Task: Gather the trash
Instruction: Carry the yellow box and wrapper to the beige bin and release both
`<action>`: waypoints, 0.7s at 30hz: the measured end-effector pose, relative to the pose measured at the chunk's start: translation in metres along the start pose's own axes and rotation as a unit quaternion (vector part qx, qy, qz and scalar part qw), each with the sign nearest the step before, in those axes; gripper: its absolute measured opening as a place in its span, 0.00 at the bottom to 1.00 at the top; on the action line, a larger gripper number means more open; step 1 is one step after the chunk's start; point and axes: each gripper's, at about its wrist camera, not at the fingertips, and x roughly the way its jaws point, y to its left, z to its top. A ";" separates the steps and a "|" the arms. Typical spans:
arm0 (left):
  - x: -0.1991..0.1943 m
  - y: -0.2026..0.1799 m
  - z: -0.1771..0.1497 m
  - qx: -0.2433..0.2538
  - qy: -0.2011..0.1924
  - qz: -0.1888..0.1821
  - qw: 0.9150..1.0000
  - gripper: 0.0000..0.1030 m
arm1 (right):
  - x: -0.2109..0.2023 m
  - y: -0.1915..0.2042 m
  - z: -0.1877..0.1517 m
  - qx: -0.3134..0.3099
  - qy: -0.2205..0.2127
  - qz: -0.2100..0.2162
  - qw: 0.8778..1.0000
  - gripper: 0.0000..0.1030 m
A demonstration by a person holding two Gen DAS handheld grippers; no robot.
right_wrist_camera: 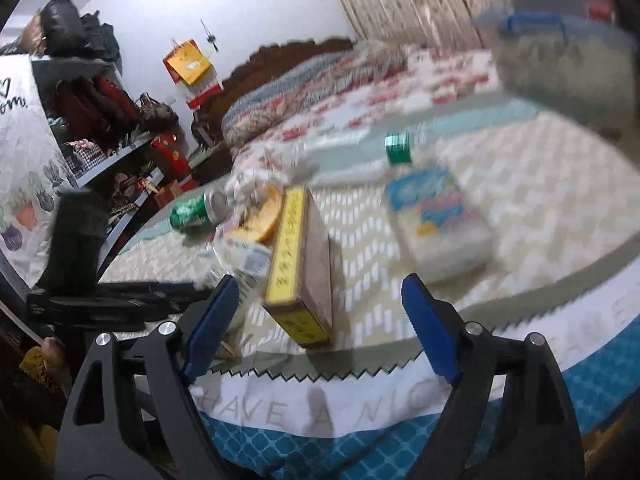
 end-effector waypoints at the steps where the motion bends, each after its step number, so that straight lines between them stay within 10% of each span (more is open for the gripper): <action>1: 0.001 0.001 -0.001 -0.004 -0.001 -0.002 1.000 0.49 | -0.003 0.003 0.002 -0.007 -0.004 0.002 1.000 0.81; 3: 0.001 0.003 -0.003 -0.009 -0.004 -0.010 1.000 0.44 | 0.001 0.013 0.004 -0.033 0.000 0.003 0.999 0.81; 6: -0.007 0.001 -0.005 0.001 -0.021 -0.008 1.000 0.08 | 0.020 0.023 0.001 -0.053 0.030 0.002 0.998 0.71; 8: -0.016 0.002 -0.005 -0.003 -0.030 -0.026 0.999 0.04 | 0.048 0.023 -0.004 -0.058 0.077 -0.001 0.995 0.28; 15: -0.053 -0.017 0.017 0.020 -0.071 -0.056 0.996 0.03 | 0.021 0.008 0.025 -0.005 0.026 0.068 0.997 0.24; 21: -0.052 -0.073 0.080 0.069 -0.083 -0.111 0.988 0.03 | -0.022 -0.049 0.053 0.047 -0.054 0.015 0.997 0.24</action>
